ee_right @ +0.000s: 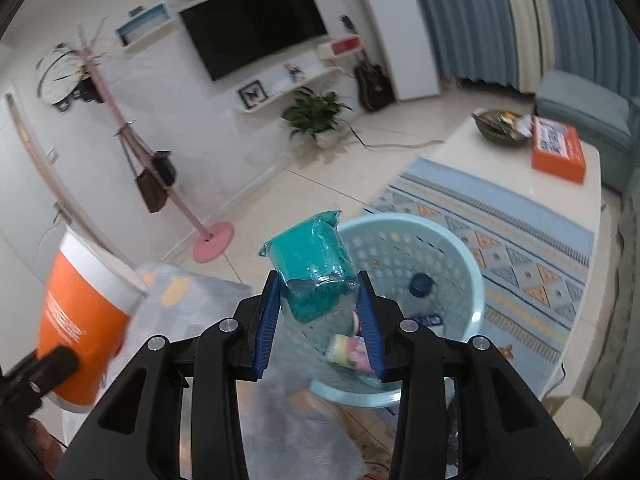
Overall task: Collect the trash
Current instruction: 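Carry the orange cup and teal packet over the basket and release both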
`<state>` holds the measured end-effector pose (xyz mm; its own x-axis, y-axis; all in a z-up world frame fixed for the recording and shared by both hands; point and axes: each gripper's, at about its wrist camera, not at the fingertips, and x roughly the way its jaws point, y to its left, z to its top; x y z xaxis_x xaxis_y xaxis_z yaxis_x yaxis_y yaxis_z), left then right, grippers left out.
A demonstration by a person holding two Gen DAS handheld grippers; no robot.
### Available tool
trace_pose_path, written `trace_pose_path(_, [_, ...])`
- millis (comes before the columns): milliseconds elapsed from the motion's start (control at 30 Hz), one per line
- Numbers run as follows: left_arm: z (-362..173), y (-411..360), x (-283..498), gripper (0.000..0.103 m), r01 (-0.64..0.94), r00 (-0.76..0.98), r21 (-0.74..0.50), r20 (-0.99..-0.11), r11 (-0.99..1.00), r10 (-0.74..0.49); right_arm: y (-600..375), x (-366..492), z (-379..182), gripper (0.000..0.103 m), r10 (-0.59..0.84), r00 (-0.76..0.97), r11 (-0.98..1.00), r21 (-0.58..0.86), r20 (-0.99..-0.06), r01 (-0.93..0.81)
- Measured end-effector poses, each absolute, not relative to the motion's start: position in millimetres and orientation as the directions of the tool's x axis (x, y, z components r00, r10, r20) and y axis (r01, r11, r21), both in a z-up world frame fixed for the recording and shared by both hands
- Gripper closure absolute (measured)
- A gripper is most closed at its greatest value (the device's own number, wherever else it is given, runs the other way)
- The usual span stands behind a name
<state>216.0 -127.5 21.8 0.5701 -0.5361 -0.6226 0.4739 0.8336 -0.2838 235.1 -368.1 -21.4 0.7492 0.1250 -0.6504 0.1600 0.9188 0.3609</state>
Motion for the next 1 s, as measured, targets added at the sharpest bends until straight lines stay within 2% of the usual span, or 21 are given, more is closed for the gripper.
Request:
trace_pose_path(267, [11, -176, 246, 0.044, 0.49, 0.532, -0.276, -0.657, 0.827, -0.534, -402, 252, -78, 0.067, 0.083, 0.657, 0.895, 0.346, -0.749, 0.281])
trace_pose_path(433, [-5, -202, 261, 0.044, 0.489, 0.517, -0.253, -0.687, 0.835, -0.511, -414, 258, -99, 0.066, 0.09, 0.627, 0.878, 0.359, -0.774, 0.316])
trace_pose_path(633, [-21, -222, 282, 0.043, 0.46, 0.512, -0.246, -0.711, 0.853, -0.481, -422, 259, -106, 0.056, 0.108, 0.624, 0.869, 0.378, -0.774, 0.319])
trace_pose_path(733, [-26, -224, 286, 0.038, 0.446, 0.499, -0.255, -0.724, 0.858, -0.476, -421, 257, -103, 0.051, 0.105, 0.632, 0.878, 0.371, -0.768, 0.304])
trace_pose_path(1000, [-20, -204, 275, 0.036, 0.428, 0.511, -0.269, -0.715, 0.863, -0.477, -415, 248, -88, 0.051, 0.131, 0.657, 0.88, 0.393, -0.742, 0.269])
